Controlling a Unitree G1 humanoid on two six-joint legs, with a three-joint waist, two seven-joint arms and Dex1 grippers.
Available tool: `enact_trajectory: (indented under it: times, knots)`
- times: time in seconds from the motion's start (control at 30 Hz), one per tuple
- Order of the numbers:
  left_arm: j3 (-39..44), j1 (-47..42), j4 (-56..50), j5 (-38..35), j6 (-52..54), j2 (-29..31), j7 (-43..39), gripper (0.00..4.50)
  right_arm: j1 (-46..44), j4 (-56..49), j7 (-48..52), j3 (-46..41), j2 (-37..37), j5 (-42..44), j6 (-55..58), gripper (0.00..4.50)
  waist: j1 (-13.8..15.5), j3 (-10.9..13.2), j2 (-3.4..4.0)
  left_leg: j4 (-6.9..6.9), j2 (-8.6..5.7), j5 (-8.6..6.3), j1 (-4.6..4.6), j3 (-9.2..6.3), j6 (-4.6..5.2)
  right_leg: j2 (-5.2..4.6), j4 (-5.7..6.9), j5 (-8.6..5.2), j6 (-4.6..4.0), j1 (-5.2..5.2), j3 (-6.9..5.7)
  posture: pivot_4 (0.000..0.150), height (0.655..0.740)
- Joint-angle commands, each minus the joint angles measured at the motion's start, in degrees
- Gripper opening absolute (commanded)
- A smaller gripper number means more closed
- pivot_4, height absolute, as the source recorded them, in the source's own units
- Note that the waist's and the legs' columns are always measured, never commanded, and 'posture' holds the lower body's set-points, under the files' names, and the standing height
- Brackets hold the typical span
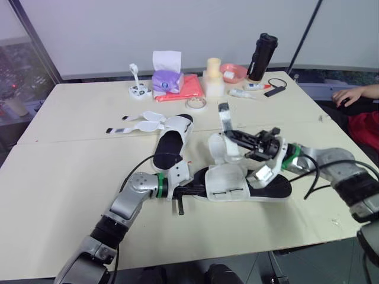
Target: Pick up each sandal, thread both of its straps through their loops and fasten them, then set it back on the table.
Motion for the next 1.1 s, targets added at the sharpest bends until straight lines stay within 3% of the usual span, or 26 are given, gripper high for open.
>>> enact_trajectory:
  times: [0.03,0.27,0.4,0.57,0.7,0.77,0.83,0.9,0.93,0.97,1.0,1.1]
  knots:
    - [0.91,-0.08,0.75,0.04,0.8,0.06,0.45,0.02,2.9,-4.98,0.39,-5.34,-2.58,2.47,2.0,0.9,-0.01,0.0,0.0,0.0,0.0,0.0,0.0,0.01,0.0,0.01,0.0,0.0,0.0,0.02,0.0,0.15,0.74]
    - [1.37,-0.79,2.51,-0.6,1.25,-0.71,0.27,0.02,17.92,-21.92,1.21,-13.98,-8.79,3.86,1.9,4.42,0.12,0.0,0.0,-0.01,-0.02,0.0,0.0,0.02,0.01,0.01,-0.01,0.0,0.0,0.06,-0.04,0.15,0.74]
    - [1.16,-1.58,4.32,-0.75,0.66,-1.24,-0.11,0.02,23.68,-24.76,6.51,-17.21,-9.22,7.94,1.39,4.48,0.03,0.0,0.0,0.03,-0.04,0.0,0.05,0.05,0.01,0.02,-0.02,0.0,0.0,0.15,-0.05,0.15,0.74]
    - [0.77,-3.22,7.16,-0.22,-0.7,-2.48,-0.27,0.02,22.12,-18.86,12.86,-20.36,-7.25,15.69,1.88,4.48,0.1,0.0,-0.01,0.07,-0.09,0.04,0.19,0.07,0.08,0.01,-0.02,0.05,0.09,0.34,-0.05,0.15,0.74]
    - [1.35,-3.86,8.81,0.03,-1.75,-2.94,0.08,0.02,23.12,-20.96,12.66,-20.59,-8.18,12.19,-1.42,4.48,0.18,0.0,-0.02,0.06,-0.11,0.05,0.17,0.03,0.09,0.0,-0.07,0.05,0.09,0.36,-0.07,0.15,0.74]
    - [1.54,-3.83,9.29,0.11,-2.12,-3.05,0.33,0.02,23.86,-19.85,15.6,-20.28,-6.91,15.93,-2.63,4.48,0.11,0.0,-0.01,0.06,-0.11,0.05,0.16,0.03,0.09,0.0,-0.09,0.05,0.09,0.35,-0.08,0.15,0.74]
    - [1.55,-3.58,9.34,0.17,-2.37,-3.02,0.4,0.02,23.5,-14.85,25.01,-19.42,-4.01,28.44,-0.35,4.48,0.05,0.0,-0.02,0.05,-0.1,0.05,0.16,0.05,0.09,0.0,-0.11,0.05,0.09,0.35,-0.06,0.15,0.74]
    - [1.51,-2.85,8.65,0.14,-2.27,-2.76,0.49,0.02,22.25,-10.37,48.66,-19.08,2.16,58.22,14.34,4.48,0.04,-0.01,-0.01,0.05,-0.1,0.05,0.16,0.06,0.09,0.0,-0.12,0.05,0.1,0.36,-0.06,0.15,0.74]
    - [1.5,-2.63,8.41,0.14,-2.2,-2.65,0.53,0.02,21.65,-10.4,59.55,-20.16,5.53,71.32,25.06,4.48,-0.12,-0.01,-0.34,0.05,-0.09,0.05,0.16,0.04,0.09,0.0,-0.12,0.05,0.1,0.36,-0.06,0.15,0.74]
    - [1.49,-2.52,8.28,0.13,-2.16,-2.58,0.55,0.02,21.11,-10.79,66.55,-21.18,7.46,79.34,32.27,4.48,-0.06,0.07,-0.43,0.06,-0.03,0.05,0.31,0.04,0.09,0.08,-0.17,0.06,0.09,0.59,-0.1,0.15,0.74]
    - [1.48,-2.51,8.2,0.12,-2.11,-2.51,0.66,0.02,19.68,-10.92,71.7,-22.65,8.83,84.51,39.0,4.48,0.05,0.07,-0.4,0.06,-0.03,0.05,0.51,-0.03,0.09,0.1,-0.29,0.1,0.13,0.94,-0.17,0.15,0.74]
    - [1.7,-2.46,7.94,0.17,-1.98,-2.39,1.18,0.02,13.86,-7.96,79.65,-25.01,10.37,89.46,52.63,4.48,0.15,0.08,-0.26,0.05,0.05,0.05,0.52,-0.14,0.09,-0.02,-0.36,0.1,0.14,0.99,-0.26,0.15,0.74]
